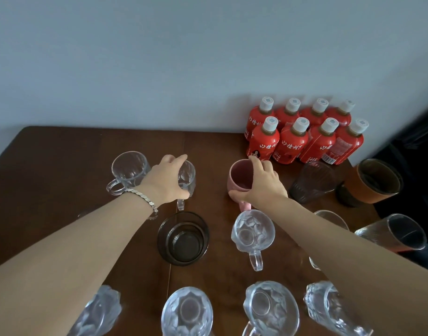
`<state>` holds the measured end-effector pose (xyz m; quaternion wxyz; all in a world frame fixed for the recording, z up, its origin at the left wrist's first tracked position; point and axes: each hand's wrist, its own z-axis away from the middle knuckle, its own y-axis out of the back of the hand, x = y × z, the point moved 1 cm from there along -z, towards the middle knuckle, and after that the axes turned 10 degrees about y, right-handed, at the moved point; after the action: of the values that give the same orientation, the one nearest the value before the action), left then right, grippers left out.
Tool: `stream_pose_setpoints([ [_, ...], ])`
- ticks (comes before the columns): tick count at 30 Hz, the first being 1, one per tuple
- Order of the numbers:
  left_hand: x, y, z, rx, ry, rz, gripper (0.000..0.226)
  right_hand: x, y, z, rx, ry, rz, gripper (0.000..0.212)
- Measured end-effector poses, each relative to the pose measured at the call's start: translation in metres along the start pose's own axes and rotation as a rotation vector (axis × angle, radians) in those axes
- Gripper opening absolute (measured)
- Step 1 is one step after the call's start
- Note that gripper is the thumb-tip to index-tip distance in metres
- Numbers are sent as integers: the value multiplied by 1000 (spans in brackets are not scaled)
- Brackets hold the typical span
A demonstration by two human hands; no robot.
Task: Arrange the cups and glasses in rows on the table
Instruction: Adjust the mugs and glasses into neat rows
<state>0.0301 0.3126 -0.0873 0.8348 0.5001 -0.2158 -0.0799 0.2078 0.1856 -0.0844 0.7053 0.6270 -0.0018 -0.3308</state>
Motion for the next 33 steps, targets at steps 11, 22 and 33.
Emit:
stream_pose_setpoints([
  [11,-70,35,30,366,219,107,72,-97,-16,-19,-34,408,-31,88],
  [22,-112,26,24,81,394,462,25,-121,-45,-34,-134,215,-1,88],
  [33,-128,20,50,31,534,556,16,-124,-46,-28,-136,183,5,89],
])
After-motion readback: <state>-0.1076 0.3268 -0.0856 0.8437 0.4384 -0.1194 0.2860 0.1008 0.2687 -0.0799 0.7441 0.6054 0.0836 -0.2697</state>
